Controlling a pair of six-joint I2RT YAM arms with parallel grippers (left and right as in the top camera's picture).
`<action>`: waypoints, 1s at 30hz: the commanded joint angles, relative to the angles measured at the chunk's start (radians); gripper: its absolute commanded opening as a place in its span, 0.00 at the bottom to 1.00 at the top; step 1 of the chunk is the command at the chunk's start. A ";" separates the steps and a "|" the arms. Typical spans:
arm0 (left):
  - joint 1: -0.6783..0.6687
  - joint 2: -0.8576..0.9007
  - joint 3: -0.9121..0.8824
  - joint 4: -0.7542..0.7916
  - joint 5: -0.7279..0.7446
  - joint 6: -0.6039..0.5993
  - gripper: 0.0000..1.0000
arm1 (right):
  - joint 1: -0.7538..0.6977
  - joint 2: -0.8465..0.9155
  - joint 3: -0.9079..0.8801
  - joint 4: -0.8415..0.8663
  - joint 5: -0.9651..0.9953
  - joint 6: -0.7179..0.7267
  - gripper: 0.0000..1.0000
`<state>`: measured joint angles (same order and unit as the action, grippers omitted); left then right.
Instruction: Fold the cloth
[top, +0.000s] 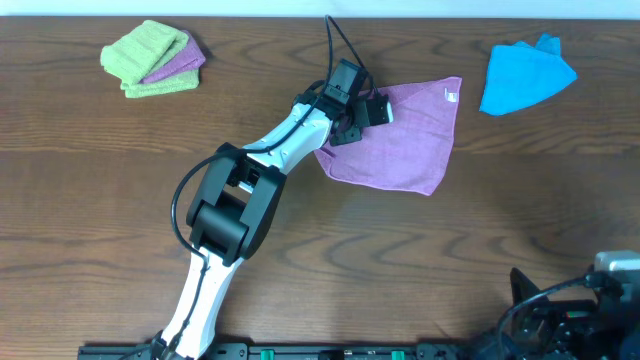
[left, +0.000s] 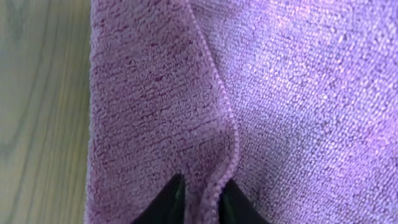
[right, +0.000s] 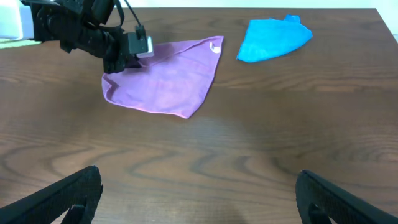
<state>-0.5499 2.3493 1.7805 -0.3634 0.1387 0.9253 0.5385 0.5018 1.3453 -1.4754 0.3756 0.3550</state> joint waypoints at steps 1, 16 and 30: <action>0.009 0.020 -0.007 -0.005 0.019 0.015 0.06 | -0.011 0.000 -0.001 0.006 0.017 -0.011 0.99; 0.105 0.020 -0.007 0.259 -0.091 -0.014 0.06 | -0.011 0.000 -0.001 0.004 -0.018 0.008 0.99; 0.169 0.021 -0.007 0.345 -0.029 -0.209 0.95 | -0.011 0.119 -0.001 0.006 -0.027 0.015 0.99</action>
<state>-0.3813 2.3497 1.7798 -0.0185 0.1024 0.7795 0.5385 0.5816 1.3453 -1.4708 0.3477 0.3634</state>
